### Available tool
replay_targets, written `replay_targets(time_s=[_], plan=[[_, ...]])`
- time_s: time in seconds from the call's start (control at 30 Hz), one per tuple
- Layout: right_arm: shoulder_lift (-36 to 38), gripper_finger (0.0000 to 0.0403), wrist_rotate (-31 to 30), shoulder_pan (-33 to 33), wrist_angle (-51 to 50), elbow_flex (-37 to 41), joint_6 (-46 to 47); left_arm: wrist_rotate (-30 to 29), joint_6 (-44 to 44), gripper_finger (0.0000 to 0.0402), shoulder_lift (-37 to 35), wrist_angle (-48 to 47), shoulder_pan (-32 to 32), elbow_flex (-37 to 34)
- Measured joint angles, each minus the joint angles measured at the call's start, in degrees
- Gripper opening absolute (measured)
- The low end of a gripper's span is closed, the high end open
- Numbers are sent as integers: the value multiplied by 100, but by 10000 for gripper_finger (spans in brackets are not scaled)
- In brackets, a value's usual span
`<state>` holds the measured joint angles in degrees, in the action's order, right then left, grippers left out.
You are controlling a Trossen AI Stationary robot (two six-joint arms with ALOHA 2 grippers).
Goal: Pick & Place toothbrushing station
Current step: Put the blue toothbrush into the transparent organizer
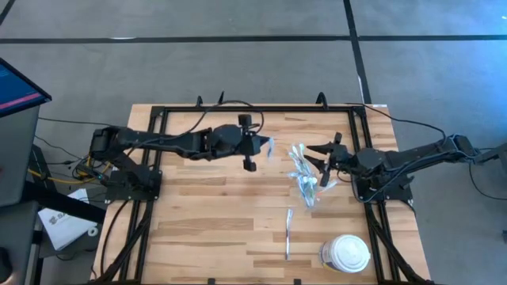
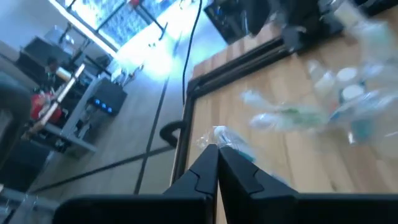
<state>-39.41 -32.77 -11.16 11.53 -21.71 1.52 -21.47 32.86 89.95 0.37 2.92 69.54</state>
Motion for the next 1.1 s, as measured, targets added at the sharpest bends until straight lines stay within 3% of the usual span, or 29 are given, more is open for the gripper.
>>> replay_targets(time_s=[0.2, 0.4, 0.6, 0.93, 1.1], plan=[[-344, 150, 16, 0, 684, -2, -42, -109, 225, 0, 0, 212, -381, 0], [-618, 155, 562, 0, 1034, -2, -45, -114, 230, 0, 2, 373, -704, 0], [-1027, 154, 638, 2, 1473, -2, -44, -122, 162, 0, 4, 410, -926, -2], [-1853, 161, 1528, 0, 2585, -10, -44, -304, 131, 0, 4, 434, -1195, -2], [-2263, 164, 1867, -2, 2633, -239, 134, -304, 119, 0, 4, 446, -1242, -2]])
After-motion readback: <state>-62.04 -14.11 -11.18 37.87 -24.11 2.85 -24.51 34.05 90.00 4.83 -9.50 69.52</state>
